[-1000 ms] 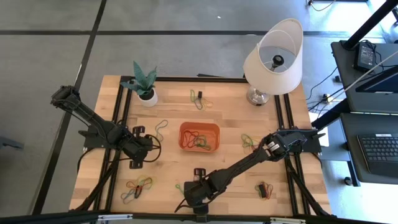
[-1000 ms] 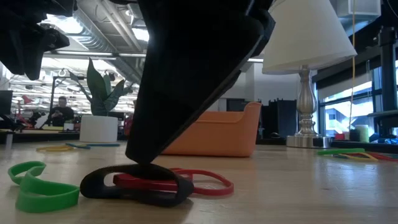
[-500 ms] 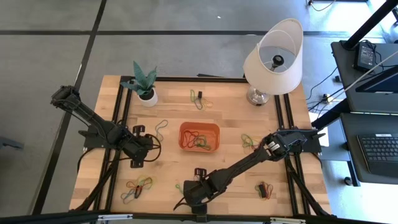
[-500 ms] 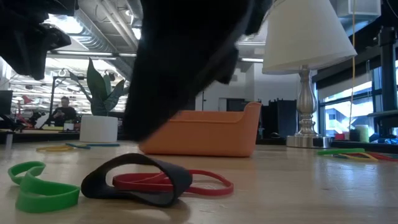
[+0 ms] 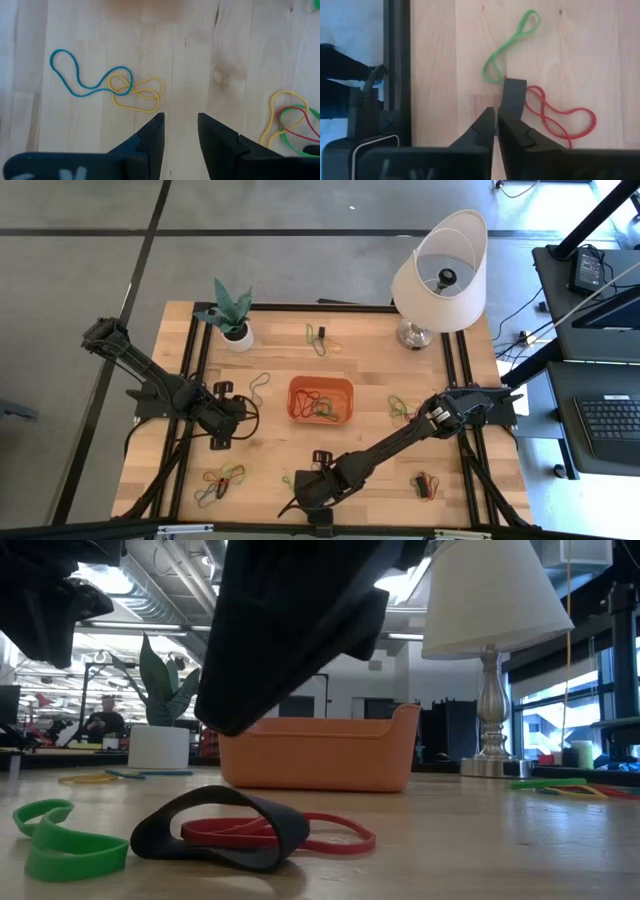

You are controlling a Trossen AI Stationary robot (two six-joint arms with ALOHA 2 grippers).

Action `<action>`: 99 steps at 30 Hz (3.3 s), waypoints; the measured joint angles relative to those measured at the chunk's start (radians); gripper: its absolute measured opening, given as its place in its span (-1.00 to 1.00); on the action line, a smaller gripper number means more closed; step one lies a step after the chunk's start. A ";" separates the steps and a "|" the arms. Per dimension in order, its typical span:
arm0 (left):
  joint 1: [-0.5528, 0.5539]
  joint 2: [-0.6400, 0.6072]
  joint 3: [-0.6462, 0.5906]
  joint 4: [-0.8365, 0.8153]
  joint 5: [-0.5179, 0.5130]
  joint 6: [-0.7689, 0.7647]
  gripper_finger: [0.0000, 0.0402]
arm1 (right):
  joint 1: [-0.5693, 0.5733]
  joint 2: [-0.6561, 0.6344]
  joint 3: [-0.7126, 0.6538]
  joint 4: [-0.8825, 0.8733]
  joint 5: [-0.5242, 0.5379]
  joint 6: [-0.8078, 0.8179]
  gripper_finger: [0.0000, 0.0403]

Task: Pick and place rubber bands into bin
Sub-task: Put the black rubber band into the orange bin

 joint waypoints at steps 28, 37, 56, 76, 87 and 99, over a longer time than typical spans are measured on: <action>0.000 0.000 0.000 0.019 -0.043 -0.013 -0.44 | 0.000 0.003 -0.097 0.078 0.038 0.001 -0.95; 0.000 0.000 0.000 0.023 -0.044 -0.027 -0.44 | 0.003 0.002 -0.030 -0.062 0.038 0.004 -0.99; 0.000 0.000 0.000 0.029 -0.039 -0.029 -0.44 | 0.007 -0.051 -0.014 -0.130 0.143 0.028 -1.00; 0.000 0.000 0.000 0.124 -0.037 -0.082 -0.44 | -0.210 -0.357 -0.012 -0.380 0.290 -0.133 -1.00; 0.000 0.000 0.000 0.124 -0.047 -0.080 -0.44 | -0.414 -0.335 -0.115 -0.513 0.186 -0.191 -1.00; 0.002 0.000 0.000 0.127 -0.231 -0.079 -0.44 | -0.487 -0.334 -0.466 -0.248 -0.062 -0.288 -0.93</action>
